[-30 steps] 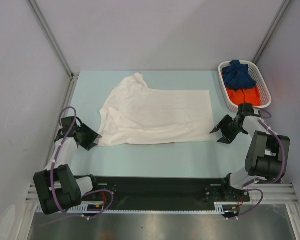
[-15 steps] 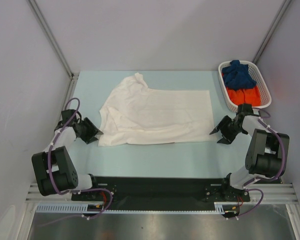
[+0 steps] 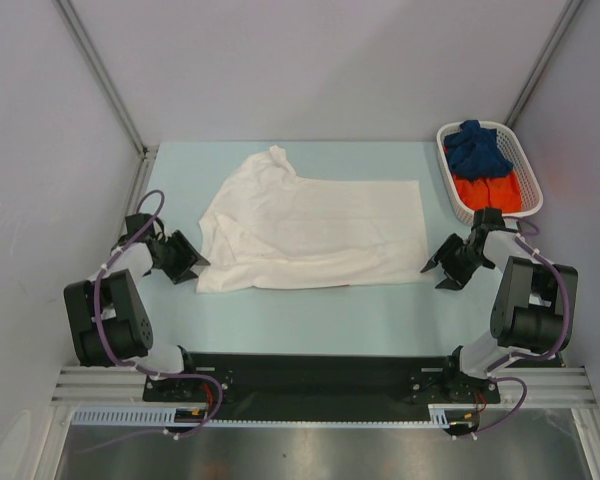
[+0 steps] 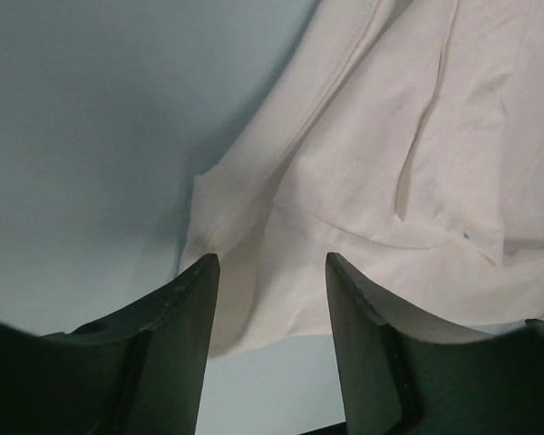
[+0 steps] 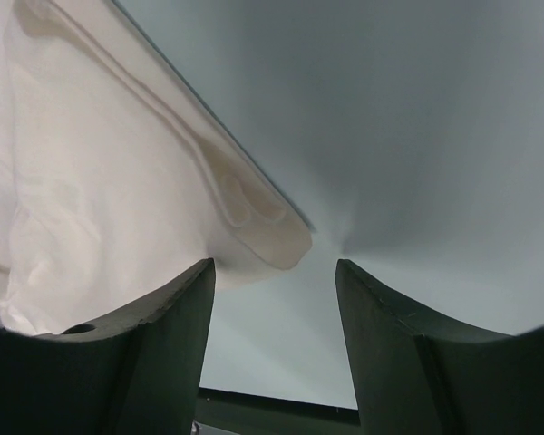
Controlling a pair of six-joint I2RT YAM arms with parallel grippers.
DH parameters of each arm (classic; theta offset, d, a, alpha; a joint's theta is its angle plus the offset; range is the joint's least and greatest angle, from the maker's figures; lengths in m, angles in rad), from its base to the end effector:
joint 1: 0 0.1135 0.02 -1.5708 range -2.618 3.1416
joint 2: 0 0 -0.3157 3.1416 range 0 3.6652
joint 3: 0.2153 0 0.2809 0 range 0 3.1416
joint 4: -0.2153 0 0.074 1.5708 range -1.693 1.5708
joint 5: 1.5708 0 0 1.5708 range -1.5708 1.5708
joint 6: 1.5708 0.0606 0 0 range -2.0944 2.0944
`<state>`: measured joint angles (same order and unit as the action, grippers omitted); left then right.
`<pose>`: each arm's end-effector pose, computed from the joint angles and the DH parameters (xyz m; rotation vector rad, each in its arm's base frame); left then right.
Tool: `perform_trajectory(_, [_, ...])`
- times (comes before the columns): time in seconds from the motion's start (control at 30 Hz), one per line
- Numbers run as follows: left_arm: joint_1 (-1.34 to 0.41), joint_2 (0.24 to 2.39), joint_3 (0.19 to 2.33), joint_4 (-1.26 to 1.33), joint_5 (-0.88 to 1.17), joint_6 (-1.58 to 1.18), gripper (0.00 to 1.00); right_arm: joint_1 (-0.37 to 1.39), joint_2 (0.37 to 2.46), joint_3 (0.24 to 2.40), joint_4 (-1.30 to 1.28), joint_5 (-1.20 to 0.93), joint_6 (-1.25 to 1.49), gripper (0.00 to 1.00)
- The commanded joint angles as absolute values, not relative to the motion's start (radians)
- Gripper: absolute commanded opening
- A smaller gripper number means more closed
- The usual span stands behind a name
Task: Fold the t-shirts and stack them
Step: Fold the tshirt
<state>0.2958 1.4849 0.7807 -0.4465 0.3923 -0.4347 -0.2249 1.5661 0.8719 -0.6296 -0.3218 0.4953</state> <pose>0.2879 0.0635 0.1774 -0.8559 2.5578 -0.5741 0.2967 -0.0482 0.1723 0.9663 2.7320 0.5144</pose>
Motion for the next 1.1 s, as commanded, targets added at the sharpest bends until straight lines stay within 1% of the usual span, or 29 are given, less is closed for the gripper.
perform_trajectory(0.0, [0.305,1.488,0.821,-0.422,0.383,-0.416,0.56,-0.225,1.542,0.89,-0.631,-0.293,0.485,0.61])
perform_trajectory(0.2, [0.305,1.6,0.859,-0.44,0.367,-0.454,0.44,-0.219,1.568,0.882,-0.578,-0.314,0.5,0.54])
perform_trajectory(0.27, [0.305,1.605,0.862,-0.448,0.345,-0.454,0.43,-0.219,1.581,0.888,-0.574,-0.313,0.499,0.51])
perform_trajectory(0.3, [0.305,1.608,0.867,-0.457,0.335,-0.454,0.45,-0.219,1.585,0.888,-0.571,-0.311,0.496,0.45])
perform_trajectory(0.33, [0.307,1.611,0.87,-0.469,0.312,-0.451,0.46,-0.219,1.586,0.887,-0.574,-0.308,0.497,0.43])
perform_trajectory(0.43, [0.308,1.632,0.874,-0.485,0.296,-0.446,0.46,-0.219,1.588,0.871,-0.574,-0.29,0.499,0.41])
perform_trajectory(0.53, [0.311,1.65,0.88,-0.494,0.285,-0.443,0.46,-0.219,1.589,0.861,-0.571,-0.282,0.499,0.34])
perform_trajectory(0.63, [0.313,1.675,0.903,-0.511,0.266,-0.431,0.46,-0.219,1.588,0.861,-0.595,-0.261,0.499,0.2])
perform_trajectory(0.67, [0.31,1.684,0.914,-0.518,0.258,-0.42,0.46,-0.219,1.585,0.862,-0.606,-0.244,0.491,0.09])
perform_trajectory(0.7, [0.311,1.698,0.936,-0.528,0.255,-0.413,0.46,-0.219,1.574,0.868,-0.62,-0.226,0.483,0.01])
perform_trajectory(0.73, [0.314,1.707,0.948,-0.538,0.247,-0.405,0.46,-0.219,1.571,0.873,-0.659,-0.162,0.479,0.0])
perform_trajectory(0.87, [0.311,1.738,0.98,-0.566,0.215,-0.382,0.46,-0.216,1.559,0.877,-0.719,-0.045,0.469,0.0])
perform_trajectory(1.07, [0.313,1.723,0.977,-0.557,0.224,-0.377,0.47,-0.212,1.575,0.851,-0.698,-0.021,0.469,0.0])
